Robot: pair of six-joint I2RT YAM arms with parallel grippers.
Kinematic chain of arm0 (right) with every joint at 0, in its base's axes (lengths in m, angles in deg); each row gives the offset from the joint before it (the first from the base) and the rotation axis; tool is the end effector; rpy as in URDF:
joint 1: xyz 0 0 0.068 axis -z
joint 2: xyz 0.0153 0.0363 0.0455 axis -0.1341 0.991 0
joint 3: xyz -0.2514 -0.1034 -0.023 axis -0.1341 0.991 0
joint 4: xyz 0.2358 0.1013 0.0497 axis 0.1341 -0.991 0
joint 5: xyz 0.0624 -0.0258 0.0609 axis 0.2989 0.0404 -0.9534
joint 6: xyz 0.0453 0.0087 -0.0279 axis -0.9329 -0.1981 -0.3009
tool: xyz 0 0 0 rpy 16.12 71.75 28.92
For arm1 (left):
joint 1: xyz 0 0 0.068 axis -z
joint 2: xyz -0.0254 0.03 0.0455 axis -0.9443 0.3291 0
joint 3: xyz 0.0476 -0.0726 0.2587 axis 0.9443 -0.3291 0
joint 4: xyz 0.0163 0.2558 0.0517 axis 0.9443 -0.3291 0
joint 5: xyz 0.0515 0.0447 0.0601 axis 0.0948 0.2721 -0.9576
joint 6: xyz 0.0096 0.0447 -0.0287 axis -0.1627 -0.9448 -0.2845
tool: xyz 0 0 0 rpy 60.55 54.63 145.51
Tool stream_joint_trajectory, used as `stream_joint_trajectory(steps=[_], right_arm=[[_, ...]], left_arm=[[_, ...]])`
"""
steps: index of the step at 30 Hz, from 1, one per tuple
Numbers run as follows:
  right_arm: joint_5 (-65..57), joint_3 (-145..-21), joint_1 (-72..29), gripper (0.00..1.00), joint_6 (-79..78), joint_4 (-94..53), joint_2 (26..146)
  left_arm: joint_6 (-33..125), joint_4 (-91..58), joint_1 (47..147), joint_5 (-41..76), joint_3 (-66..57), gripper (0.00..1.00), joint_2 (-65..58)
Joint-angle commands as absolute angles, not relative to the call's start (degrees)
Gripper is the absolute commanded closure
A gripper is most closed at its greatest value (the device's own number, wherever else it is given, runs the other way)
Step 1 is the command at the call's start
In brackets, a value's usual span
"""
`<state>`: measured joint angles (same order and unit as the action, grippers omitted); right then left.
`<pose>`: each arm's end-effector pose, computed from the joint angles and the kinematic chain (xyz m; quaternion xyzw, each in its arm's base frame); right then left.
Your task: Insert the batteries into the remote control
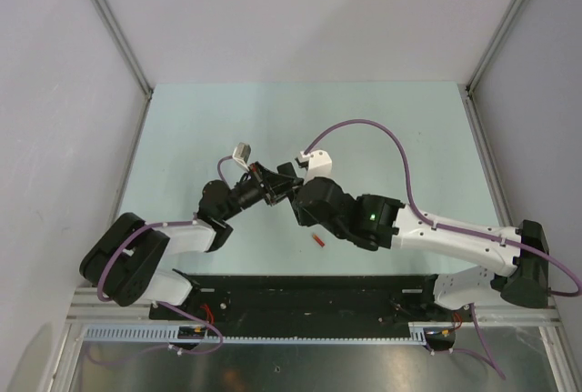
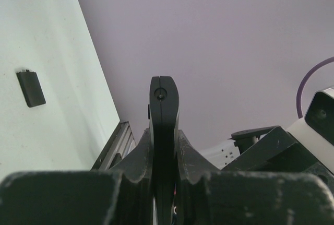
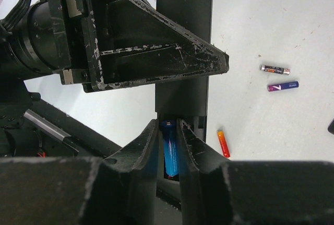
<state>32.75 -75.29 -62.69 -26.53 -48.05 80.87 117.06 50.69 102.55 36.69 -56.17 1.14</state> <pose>0.1139 0.2689 0.3329 -0.1701 0.8540 0.2082 0.4453 0.2064 -0.1473 0.2118 -0.1023 0.6417 -0.7088 0.2745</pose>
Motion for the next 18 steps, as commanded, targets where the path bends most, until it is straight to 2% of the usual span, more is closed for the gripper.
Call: stream_joint_trajectory(steps=[1,18], right_arm=[[32.47,-76.47,-62.87,0.75,-28.19,-51.86,81.81],[34.41,-79.11,-62.78,0.59,-28.19,-51.16,80.93]], left_arm=[[119.86,57.36,102.78,33.92,-55.34,1.0,-0.31],[119.68,57.8,102.78,34.71,-55.7,1.0,-0.05]])
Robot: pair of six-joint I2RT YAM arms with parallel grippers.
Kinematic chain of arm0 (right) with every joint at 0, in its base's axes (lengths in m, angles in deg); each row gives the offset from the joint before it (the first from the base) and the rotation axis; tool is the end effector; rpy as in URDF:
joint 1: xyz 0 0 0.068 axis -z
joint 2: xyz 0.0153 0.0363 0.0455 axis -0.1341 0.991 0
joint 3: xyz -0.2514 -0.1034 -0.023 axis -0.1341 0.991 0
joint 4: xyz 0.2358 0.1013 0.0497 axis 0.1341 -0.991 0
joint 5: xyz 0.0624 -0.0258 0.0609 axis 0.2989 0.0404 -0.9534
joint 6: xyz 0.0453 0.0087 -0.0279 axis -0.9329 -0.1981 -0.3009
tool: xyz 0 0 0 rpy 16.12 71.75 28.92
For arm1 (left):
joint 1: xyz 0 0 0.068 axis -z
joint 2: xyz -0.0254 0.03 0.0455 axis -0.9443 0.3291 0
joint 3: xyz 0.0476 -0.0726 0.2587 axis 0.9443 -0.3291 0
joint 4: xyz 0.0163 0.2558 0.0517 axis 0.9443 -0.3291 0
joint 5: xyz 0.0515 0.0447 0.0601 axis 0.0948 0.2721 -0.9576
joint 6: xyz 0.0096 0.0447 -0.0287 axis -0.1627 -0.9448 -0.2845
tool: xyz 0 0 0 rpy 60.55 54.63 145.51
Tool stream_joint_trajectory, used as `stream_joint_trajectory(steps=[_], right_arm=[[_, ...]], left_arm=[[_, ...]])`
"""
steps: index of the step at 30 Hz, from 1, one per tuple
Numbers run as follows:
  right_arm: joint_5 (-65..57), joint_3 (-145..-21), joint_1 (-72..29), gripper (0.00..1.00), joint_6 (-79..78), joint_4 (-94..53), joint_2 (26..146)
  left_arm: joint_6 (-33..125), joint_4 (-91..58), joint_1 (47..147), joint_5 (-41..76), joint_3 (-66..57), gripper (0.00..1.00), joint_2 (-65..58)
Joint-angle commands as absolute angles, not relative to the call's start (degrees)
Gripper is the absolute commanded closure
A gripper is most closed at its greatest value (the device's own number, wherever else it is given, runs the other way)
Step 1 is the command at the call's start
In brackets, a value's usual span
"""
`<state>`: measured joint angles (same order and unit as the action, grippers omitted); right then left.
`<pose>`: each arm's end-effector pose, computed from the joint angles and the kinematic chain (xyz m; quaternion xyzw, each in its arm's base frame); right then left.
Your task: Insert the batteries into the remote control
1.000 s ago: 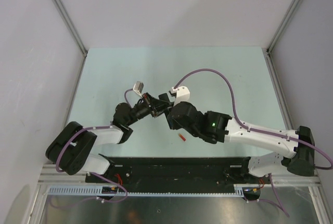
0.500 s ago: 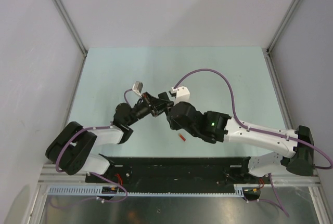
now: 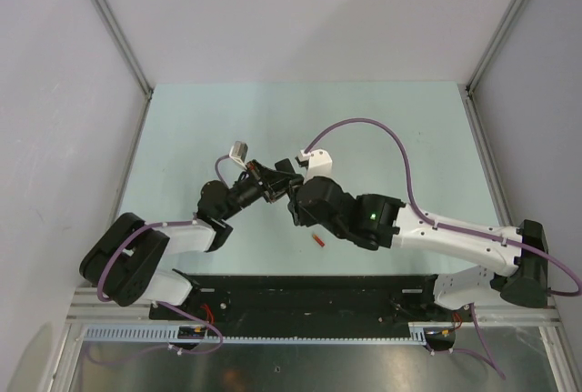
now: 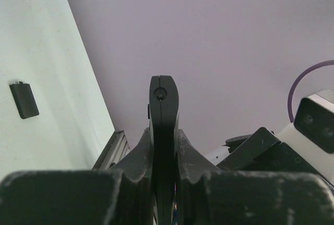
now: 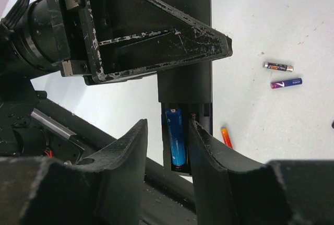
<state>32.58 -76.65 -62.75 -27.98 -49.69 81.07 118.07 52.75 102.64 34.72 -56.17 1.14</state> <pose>0.1135 0.2689 0.3375 -0.1619 0.8576 0.2118 0.4398 0.2066 -0.1466 0.2157 -0.1119 0.6264 -0.7160 0.2869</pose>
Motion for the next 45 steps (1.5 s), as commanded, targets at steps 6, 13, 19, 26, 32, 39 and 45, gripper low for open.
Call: stream_joint_trajectory(steps=[6,13,19,26,32,39,45], right_arm=[[35.9,-80.25,-62.78,0.53,-27.75,-52.03,79.97],[37.84,-82.53,-62.87,0.51,-27.31,-53.88,78.3],[36.79,-83.33,-62.78,0.49,-27.31,-54.67,74.27],[26.7,-77.81,-54.71,0.29,-33.81,-51.89,64.87],[5.87,-68.4,-43.65,0.06,-43.47,-42.74,63.0],[-9.97,-63.99,-38.7,0.02,-55.52,-36.83,65.89],[-15.86,-63.64,-37.74,0.02,-58.33,-36.13,68.36]], left_arm=[[119.42,57.88,102.78,34.98,-55.96,1.0,0.04],[119.42,57.97,102.78,34.98,-56.22,1.0,0.12],[119.42,58.06,102.6,34.8,-56.49,1.0,0.39],[118.54,58.24,101.81,34.8,-56.49,1.0,0.39],[117.93,58.5,101.54,34.54,-54.82,1.0,0.83],[117.31,58.41,100.93,35.24,-52.71,1.0,2.32],[116.52,58.59,99.87,36.65,-52.18,1.0,3.38]])
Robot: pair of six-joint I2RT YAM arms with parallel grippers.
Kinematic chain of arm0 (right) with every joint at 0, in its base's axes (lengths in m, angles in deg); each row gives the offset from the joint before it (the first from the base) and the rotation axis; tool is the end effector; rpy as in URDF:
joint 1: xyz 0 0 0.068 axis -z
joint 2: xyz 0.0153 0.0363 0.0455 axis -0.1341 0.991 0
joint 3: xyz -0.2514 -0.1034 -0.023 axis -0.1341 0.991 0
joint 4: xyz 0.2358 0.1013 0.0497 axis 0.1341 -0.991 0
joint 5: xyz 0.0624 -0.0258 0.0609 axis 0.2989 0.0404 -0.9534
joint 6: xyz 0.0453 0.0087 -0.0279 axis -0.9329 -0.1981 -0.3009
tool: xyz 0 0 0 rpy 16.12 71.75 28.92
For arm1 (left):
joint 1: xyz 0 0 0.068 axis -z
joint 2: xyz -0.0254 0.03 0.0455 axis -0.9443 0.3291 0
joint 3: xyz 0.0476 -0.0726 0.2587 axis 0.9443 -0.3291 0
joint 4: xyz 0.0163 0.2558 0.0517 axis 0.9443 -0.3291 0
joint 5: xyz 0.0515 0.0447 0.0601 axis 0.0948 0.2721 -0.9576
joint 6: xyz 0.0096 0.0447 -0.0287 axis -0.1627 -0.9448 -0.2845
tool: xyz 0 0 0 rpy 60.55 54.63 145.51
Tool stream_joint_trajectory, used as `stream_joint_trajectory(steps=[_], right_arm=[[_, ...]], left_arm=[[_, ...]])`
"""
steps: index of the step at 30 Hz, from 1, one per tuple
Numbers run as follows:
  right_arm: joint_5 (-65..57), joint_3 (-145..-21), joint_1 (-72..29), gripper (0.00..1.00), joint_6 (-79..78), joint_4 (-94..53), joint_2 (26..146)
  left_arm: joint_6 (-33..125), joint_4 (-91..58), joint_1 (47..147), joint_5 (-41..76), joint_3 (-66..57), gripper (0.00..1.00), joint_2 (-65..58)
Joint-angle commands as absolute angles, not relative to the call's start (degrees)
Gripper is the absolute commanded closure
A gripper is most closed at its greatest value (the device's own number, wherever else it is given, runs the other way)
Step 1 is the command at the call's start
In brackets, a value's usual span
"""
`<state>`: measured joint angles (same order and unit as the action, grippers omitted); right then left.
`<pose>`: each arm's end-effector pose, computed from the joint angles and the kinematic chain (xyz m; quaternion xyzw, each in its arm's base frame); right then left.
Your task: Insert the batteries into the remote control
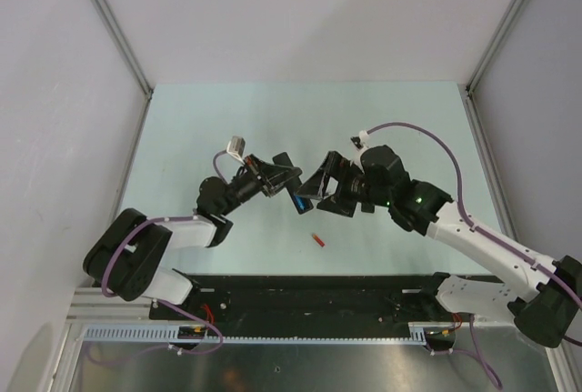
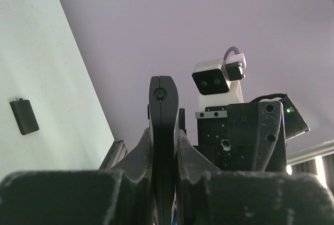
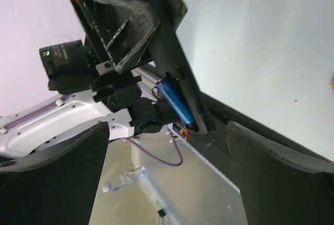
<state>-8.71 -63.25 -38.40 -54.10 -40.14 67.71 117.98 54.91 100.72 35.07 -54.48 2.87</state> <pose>0.1650 0.1829 0.3290 0.0494 0.8481 0.4731 0.2334 0.2171 -0.1431 0.2207 -0.1110 0.6138 -0.7191 0.3065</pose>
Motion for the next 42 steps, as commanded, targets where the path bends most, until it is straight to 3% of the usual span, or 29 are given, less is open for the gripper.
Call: stream_joint_trajectory(steps=[1,32,42], right_arm=[[-16.91,-63.29,-37.65,0.02,-58.95,-35.0,68.71],[-16.04,-58.19,-35.63,0.13,-66.86,-26.64,73.54],[-15.69,-58.19,-35.63,0.21,-66.69,-26.46,74.07]], left_arm=[[116.35,58.59,99.79,36.74,-52.09,1.0,3.46],[114.67,58.59,99.87,36.65,-53.32,1.0,0.56],[114.94,58.59,99.88,36.47,-53.23,1.0,0.3]])
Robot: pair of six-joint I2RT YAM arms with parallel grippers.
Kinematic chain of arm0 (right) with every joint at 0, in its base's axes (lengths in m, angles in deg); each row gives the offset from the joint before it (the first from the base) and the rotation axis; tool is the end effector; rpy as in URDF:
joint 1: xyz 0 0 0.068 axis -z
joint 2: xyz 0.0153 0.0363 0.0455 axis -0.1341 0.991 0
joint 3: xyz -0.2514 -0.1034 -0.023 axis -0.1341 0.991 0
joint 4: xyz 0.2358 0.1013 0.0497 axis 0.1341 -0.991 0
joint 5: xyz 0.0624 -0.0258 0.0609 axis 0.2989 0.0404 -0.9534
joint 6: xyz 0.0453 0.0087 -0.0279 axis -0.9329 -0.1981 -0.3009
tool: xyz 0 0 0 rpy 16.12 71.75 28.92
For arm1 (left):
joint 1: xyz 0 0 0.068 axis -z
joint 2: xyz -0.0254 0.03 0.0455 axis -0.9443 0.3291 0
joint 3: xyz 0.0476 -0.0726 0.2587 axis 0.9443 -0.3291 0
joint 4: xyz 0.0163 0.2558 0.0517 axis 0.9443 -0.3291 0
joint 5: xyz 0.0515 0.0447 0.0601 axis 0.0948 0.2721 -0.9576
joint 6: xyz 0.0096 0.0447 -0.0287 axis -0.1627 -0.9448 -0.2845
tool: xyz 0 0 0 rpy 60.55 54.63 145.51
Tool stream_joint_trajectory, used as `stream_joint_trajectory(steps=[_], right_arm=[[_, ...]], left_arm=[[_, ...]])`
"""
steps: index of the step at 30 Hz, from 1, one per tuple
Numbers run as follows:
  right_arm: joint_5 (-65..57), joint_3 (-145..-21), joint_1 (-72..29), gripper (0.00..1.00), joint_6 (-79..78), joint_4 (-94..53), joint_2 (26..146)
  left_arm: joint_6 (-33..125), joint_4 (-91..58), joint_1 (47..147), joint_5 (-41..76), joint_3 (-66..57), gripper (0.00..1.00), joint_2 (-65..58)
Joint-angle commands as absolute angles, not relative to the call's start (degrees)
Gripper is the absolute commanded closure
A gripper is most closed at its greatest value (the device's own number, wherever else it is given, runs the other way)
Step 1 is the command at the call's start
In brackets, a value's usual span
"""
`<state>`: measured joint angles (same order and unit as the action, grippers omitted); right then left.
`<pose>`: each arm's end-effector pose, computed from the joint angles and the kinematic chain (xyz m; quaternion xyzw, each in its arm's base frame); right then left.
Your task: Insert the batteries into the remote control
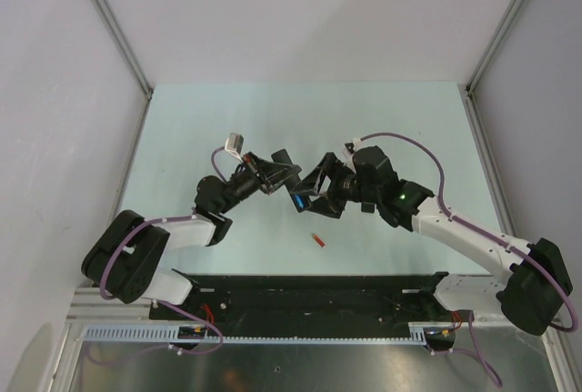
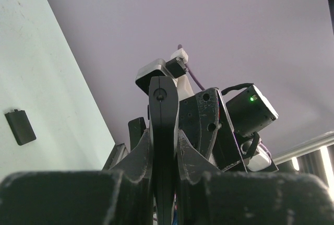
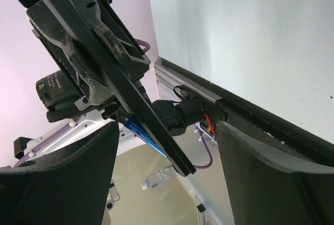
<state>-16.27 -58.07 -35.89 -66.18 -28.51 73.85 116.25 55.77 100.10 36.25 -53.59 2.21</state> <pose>0.1885 0.1966 0.2920 0.1209 0.8344 0.5179 0.1446 0.2186 -0.1415 0.2292 -0.0874 0.6038 -0.7225 0.3253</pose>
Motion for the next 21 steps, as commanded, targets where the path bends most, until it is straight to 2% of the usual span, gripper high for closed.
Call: stream_joint_trajectory(steps=[1,21], right_arm=[[-15.69,-58.19,-35.63,0.21,-66.51,-26.46,74.07],[-14.28,-58.19,-35.89,0.25,-66.25,-26.81,74.16]], left_arm=[[114.94,58.59,99.96,36.56,-53.15,1.0,0.3],[115.11,58.59,100.05,36.12,-53.32,1.0,-1.02]])
